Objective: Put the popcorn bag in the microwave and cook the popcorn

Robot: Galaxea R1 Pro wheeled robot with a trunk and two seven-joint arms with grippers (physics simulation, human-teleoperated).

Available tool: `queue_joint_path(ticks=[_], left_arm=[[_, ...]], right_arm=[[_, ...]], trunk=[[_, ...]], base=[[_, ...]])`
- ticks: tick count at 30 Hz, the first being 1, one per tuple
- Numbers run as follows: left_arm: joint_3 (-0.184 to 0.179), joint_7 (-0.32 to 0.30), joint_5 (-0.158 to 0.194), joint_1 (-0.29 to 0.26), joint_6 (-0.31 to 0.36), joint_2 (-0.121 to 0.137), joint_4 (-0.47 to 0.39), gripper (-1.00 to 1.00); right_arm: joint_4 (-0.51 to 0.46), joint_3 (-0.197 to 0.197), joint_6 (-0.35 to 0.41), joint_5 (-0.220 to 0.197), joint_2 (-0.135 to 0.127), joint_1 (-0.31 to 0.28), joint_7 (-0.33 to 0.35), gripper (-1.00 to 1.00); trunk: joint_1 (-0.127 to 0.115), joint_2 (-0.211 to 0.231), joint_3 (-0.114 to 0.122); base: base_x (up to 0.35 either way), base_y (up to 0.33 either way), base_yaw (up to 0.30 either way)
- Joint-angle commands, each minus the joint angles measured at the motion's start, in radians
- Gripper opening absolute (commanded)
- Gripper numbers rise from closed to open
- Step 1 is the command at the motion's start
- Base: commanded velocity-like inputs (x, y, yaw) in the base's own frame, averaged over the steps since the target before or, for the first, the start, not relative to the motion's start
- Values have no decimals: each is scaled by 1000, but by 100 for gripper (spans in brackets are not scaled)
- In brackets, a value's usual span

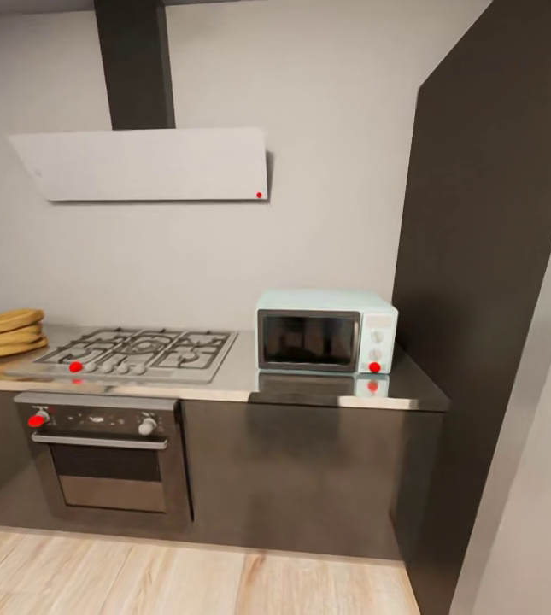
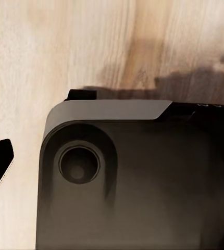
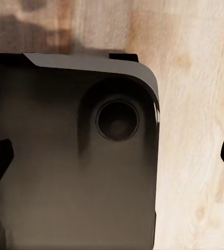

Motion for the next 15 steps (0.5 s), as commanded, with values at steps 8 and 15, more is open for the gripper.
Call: queue_joint_path(ticks=[8, 15], left_arm=[[1, 0, 6, 0, -2, 0, 0, 100], [2, 1, 6, 0, -2, 0, 0, 100]], right_arm=[[0, -6, -28, -10, 2, 0, -1, 100], [0, -5, -29, -11, 3, 0, -1, 100]], trunk=[[1, 0, -1], [1, 0, -1]], base=[[314, 0, -80], [84, 0, -234]])
